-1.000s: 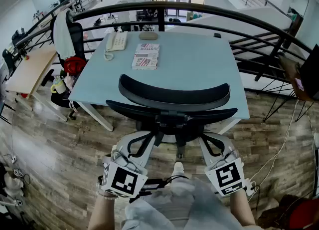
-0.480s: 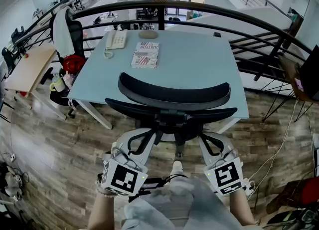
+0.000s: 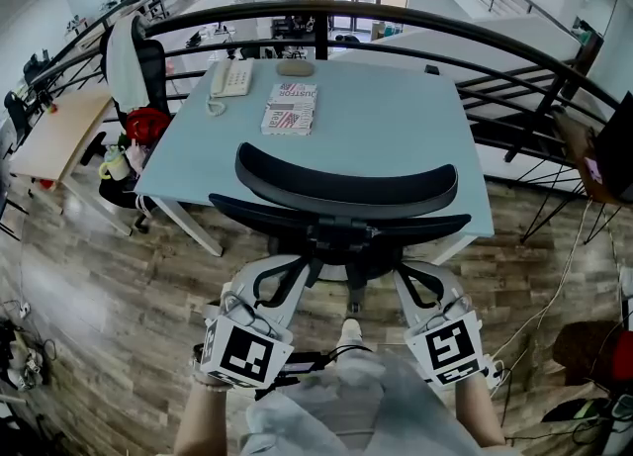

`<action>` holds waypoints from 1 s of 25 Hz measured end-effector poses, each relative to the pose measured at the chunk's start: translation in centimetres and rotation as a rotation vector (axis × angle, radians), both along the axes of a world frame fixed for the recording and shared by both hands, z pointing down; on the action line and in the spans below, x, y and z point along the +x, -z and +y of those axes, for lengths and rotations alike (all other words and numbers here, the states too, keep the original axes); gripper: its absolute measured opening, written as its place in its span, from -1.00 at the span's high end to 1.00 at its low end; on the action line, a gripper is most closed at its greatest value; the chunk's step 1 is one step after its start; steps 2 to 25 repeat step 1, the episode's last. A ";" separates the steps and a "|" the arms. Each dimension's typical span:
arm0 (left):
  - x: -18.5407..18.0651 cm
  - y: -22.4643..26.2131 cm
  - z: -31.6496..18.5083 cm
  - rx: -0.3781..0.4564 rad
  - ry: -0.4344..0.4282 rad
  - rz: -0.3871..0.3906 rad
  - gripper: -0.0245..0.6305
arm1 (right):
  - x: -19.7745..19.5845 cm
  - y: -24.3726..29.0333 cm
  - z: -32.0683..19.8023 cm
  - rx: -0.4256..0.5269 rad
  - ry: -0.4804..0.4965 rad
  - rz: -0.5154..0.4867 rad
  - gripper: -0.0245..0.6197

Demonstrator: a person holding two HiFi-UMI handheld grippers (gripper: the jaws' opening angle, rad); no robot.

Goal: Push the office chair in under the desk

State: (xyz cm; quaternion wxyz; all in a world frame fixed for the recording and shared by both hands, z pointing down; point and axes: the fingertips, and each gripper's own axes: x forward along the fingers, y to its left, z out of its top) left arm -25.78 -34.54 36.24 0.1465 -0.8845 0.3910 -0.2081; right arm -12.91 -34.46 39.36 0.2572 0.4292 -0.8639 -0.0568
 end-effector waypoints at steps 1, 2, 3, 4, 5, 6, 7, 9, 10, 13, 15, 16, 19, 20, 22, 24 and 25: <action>-0.1 0.0 0.0 0.000 0.001 0.001 0.91 | 0.0 0.0 0.0 -0.002 -0.001 -0.001 0.90; -0.1 0.0 0.0 0.000 0.001 0.001 0.91 | 0.0 0.0 0.0 -0.002 -0.001 -0.001 0.90; -0.1 0.0 0.0 0.000 0.001 0.001 0.91 | 0.0 0.0 0.0 -0.002 -0.001 -0.001 0.90; -0.1 0.0 0.0 0.000 0.001 0.001 0.91 | 0.0 0.0 0.0 -0.002 -0.001 -0.001 0.90; -0.1 0.0 0.0 0.000 0.001 0.001 0.91 | 0.0 0.0 0.0 -0.002 -0.001 -0.001 0.90; -0.1 0.0 0.0 0.000 0.001 0.001 0.91 | 0.0 0.0 0.0 -0.002 -0.001 -0.001 0.90; -0.1 0.0 0.0 0.000 0.001 0.001 0.91 | 0.0 0.0 0.0 -0.002 -0.001 -0.001 0.90; -0.1 0.0 0.0 0.000 0.001 0.001 0.91 | 0.0 0.0 0.0 -0.002 -0.001 -0.001 0.90; -0.1 0.0 0.0 0.000 0.001 0.001 0.91 | 0.0 0.0 0.0 -0.002 -0.001 -0.001 0.90; -0.1 0.0 0.0 0.000 0.001 0.001 0.91 | 0.0 0.0 0.0 -0.002 -0.001 -0.001 0.90; -0.1 0.0 0.0 0.000 0.001 0.001 0.91 | 0.0 0.0 0.0 -0.002 -0.001 -0.001 0.90; -0.1 0.0 0.0 0.000 0.001 0.001 0.91 | 0.0 0.0 0.0 -0.002 -0.001 -0.001 0.90; -0.1 0.0 0.0 0.000 0.001 0.001 0.91 | 0.0 0.0 0.0 -0.002 -0.001 -0.001 0.90; -0.1 0.0 0.0 0.000 0.001 0.001 0.91 | 0.0 0.0 0.0 -0.002 -0.001 -0.001 0.90; -0.1 0.0 0.0 0.000 0.001 0.001 0.91 | 0.0 0.0 0.0 -0.002 -0.001 -0.001 0.90; -0.1 0.0 0.0 0.000 0.001 0.001 0.91 | 0.0 0.0 0.0 -0.002 -0.001 -0.001 0.90; -0.1 0.0 0.0 0.000 0.001 0.001 0.91 | 0.0 0.0 0.0 -0.002 -0.001 -0.001 0.90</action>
